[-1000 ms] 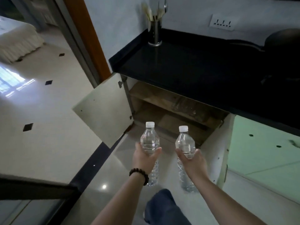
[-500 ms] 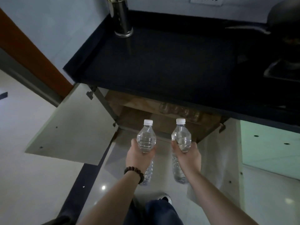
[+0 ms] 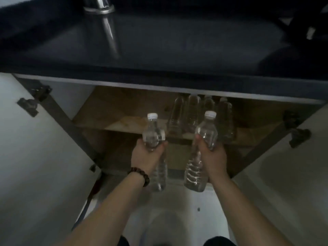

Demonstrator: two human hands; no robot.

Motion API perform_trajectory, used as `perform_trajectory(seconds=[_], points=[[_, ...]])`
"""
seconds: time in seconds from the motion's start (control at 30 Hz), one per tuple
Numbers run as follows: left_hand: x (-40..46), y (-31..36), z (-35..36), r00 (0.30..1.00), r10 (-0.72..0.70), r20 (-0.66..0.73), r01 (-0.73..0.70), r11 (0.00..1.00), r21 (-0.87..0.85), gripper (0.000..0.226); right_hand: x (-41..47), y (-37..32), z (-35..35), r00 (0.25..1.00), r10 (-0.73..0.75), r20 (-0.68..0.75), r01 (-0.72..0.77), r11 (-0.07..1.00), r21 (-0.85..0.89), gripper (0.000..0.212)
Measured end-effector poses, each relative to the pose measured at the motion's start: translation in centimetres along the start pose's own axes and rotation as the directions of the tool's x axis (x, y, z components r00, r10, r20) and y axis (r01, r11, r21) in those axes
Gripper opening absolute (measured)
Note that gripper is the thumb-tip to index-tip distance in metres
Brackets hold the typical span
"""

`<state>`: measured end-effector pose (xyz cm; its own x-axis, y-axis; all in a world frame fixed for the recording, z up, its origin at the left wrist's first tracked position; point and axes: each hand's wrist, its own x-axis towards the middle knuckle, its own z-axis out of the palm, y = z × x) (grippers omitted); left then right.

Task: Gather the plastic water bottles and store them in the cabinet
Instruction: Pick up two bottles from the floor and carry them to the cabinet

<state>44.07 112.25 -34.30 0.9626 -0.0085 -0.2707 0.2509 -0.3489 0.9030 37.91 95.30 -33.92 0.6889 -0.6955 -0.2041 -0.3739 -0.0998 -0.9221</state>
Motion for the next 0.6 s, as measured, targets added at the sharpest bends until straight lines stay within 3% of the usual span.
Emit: perform_trajectory(seconds=[0.1, 0.17, 0.33, 0.4, 0.53, 0.6], points=[[4.4, 0.2, 0.7, 0.996, 0.082, 0.032, -0.081, 0.996, -0.038, 0.036, 2.6, -1.1, 0.9, 0.999, -0.036, 0.01, 0.035, 0.997, 0.075, 0.033], [7.0, 1.6, 1.0, 0.994, 0.087, 0.071, -0.084, 0.996, -0.038, 0.038, 4.4, -2.4, 1.4, 0.998, -0.041, 0.038, 0.038, 0.997, 0.067, 0.034], [11.4, 5.0, 1.3, 0.993, 0.085, 0.076, -0.085, 0.996, -0.013, 0.108, 9.1, -5.0, 3.2, 0.997, 0.016, 0.074, -0.017, 1.0, 0.018, 0.086], [11.6, 5.0, 1.4, 0.988, 0.11, 0.104, -0.112, 0.994, 0.01, 0.095, 10.5, -6.2, 4.0, 0.995, 0.053, 0.082, -0.054, 0.998, 0.02, 0.093], [11.9, 3.6, 1.8, 0.954, 0.142, 0.265, -0.178, 0.977, 0.118, 0.035, 12.8, -8.1, 5.1, 0.994, 0.082, 0.078, -0.08, 0.996, -0.026, 0.116], [12.4, 2.8, 2.3, 0.926, 0.184, 0.33, -0.245, 0.958, 0.153, 0.048, 14.0, -8.2, 5.6, 0.994, -0.014, 0.107, 0.025, 0.994, -0.105, 0.093]])
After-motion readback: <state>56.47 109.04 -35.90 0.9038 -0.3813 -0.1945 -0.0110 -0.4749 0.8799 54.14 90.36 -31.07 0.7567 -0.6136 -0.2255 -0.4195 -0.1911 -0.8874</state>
